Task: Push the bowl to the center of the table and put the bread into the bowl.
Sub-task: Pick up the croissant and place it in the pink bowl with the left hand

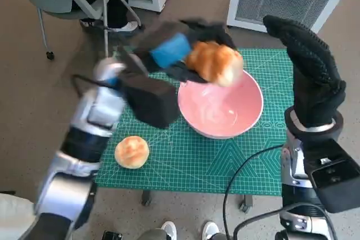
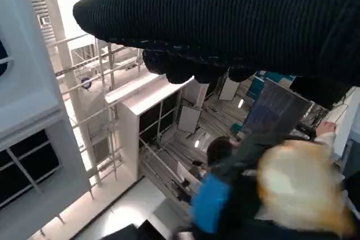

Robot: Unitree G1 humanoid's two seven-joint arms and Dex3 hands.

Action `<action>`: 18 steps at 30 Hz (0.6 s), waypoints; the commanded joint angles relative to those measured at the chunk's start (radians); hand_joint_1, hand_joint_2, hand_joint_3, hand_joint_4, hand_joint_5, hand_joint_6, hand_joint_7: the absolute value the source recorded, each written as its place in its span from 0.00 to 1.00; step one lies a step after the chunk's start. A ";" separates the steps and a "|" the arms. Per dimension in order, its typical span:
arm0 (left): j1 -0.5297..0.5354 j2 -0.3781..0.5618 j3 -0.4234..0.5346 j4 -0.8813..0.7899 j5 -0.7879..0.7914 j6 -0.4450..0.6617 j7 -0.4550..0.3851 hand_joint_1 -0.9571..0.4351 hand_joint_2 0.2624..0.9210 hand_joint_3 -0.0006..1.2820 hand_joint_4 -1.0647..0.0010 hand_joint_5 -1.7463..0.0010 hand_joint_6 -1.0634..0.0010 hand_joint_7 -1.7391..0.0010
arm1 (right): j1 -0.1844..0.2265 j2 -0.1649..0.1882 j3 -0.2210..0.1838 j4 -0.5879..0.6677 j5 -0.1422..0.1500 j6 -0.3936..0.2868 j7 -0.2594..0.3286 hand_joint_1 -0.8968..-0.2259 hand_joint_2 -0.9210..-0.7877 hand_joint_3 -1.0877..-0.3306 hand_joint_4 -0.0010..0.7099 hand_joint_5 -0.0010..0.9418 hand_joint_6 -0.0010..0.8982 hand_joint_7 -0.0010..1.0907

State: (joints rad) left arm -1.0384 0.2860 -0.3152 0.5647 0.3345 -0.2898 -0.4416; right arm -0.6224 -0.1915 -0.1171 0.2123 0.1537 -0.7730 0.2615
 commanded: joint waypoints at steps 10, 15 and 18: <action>-0.076 -0.076 -0.070 0.248 0.020 -0.019 -0.121 0.70 0.99 0.14 0.57 0.54 0.64 0.49 | 0.042 -0.012 -0.013 -0.044 0.014 0.035 -0.004 0.47 0.00 0.46 0.44 0.00 0.04 0.63; -0.099 -0.072 -0.088 0.260 0.017 0.041 -0.241 0.65 0.96 0.06 0.86 0.94 0.79 0.90 | 0.049 -0.014 -0.018 -0.063 0.011 0.048 -0.007 0.47 0.00 0.46 0.44 0.00 0.04 0.63; -0.104 -0.058 -0.100 0.245 0.034 0.045 -0.271 0.58 0.93 0.03 0.94 0.98 0.82 0.96 | 0.053 -0.013 -0.020 -0.074 0.009 0.055 -0.009 0.47 0.00 0.46 0.44 0.00 0.04 0.63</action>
State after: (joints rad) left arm -1.1059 0.2164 -0.4025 0.8220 0.3547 -0.2519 -0.6801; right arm -0.5976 -0.1971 -0.1320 0.1492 0.1559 -0.7355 0.2612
